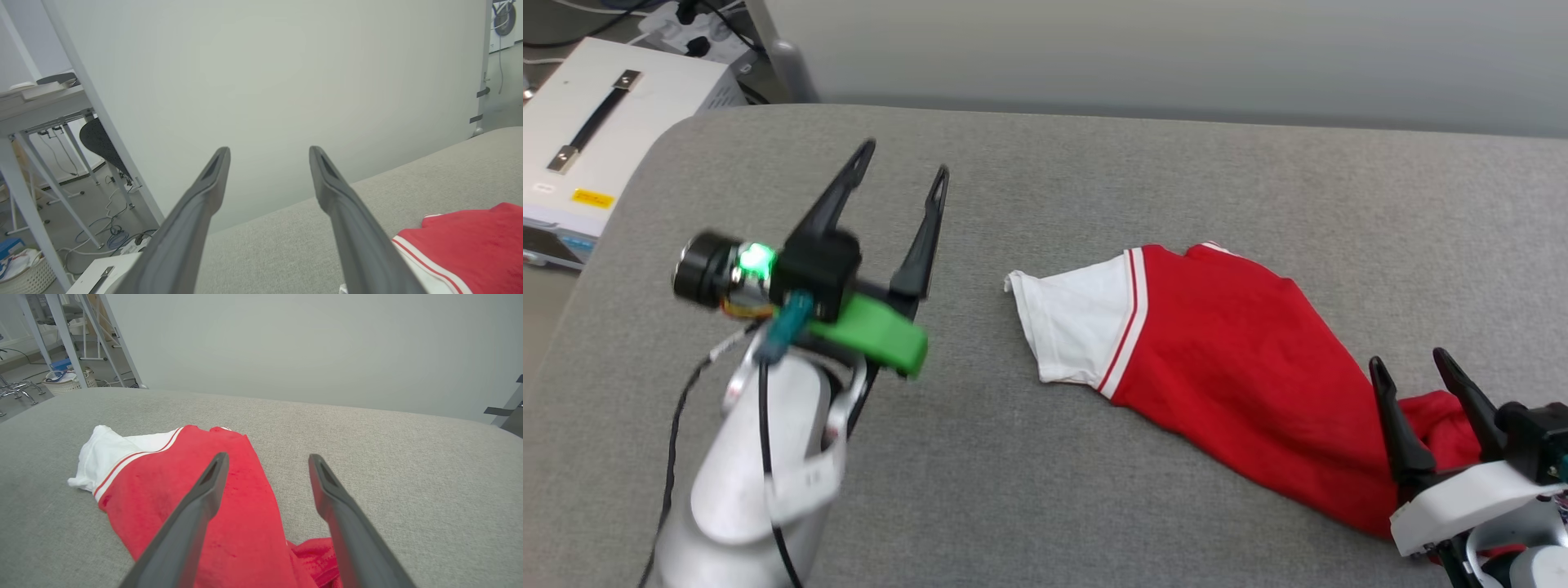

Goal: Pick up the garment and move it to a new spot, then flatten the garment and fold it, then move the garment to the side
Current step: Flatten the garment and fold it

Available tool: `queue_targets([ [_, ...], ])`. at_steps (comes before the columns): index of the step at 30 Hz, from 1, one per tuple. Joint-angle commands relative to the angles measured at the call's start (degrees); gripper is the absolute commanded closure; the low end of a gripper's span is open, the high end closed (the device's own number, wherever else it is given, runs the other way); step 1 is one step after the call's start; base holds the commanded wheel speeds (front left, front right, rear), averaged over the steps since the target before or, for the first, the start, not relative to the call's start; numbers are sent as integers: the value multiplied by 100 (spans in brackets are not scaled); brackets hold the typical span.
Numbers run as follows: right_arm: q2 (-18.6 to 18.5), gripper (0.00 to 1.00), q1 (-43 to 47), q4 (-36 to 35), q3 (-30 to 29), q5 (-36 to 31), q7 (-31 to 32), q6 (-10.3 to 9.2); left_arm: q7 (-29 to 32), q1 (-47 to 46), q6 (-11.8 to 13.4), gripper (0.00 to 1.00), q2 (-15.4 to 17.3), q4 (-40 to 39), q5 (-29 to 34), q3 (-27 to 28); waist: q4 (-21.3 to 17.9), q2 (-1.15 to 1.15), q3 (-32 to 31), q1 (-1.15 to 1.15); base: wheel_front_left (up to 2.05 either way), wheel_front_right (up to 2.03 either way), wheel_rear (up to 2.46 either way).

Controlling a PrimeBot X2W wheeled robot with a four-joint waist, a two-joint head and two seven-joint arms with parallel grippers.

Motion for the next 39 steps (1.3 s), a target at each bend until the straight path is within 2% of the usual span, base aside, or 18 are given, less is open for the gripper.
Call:
queue_targets([
  [1,-15,0,-132,18,36,-75,-53,-3,205,-368,-54,0,68,168,-225,-138,-157,0,121,0,0,0,0],
  [3,0,0,-199,22,67,-113,-90,-3,587,-855,-80,0,161,398,-663,-459,-258,0,211,0,0,0,0],
  [6,19,0,-296,30,110,-153,-141,-3,1369,-1572,-85,0,454,613,-1624,-1241,-421,0,376,0,0,0,0],
  [9,31,0,-398,43,154,-191,-187,-3,2419,-2170,-86,0,743,864,-2658,-1947,-572,0,527,0,0,0,0],
  [13,36,0,-555,69,212,-205,-247,-3,3617,-2791,-87,0,1073,1159,-3487,-2838,-769,0,718,0,0,0,0],
  [17,47,0,-709,70,275,-234,-279,-3,4424,-3172,-87,0,1231,1490,-4171,-3521,-970,0,903,0,0,0,0],
  [23,53,0,-886,70,280,-247,-324,-3,4976,-3521,-87,0,1422,1958,-4682,-4386,-1188,0,1159,0,0,0,0],
  [31,82,0,-999,138,253,-249,-404,-3,5134,-3558,-87,0,1690,2518,-4947,-5480,-1285,0,1342,0,0,0,0],
  [38,82,0,-1082,168,285,-253,-400,-3,5112,-3357,-88,0,1633,2779,-5003,-5898,-1221,0,1375,0,0,0,0],
  [39,80,0,-1101,169,300,-256,-398,-3,5113,-3323,-88,2,1633,2770,-4969,-5927,-1209,0,1372,0,0,0,0],
])
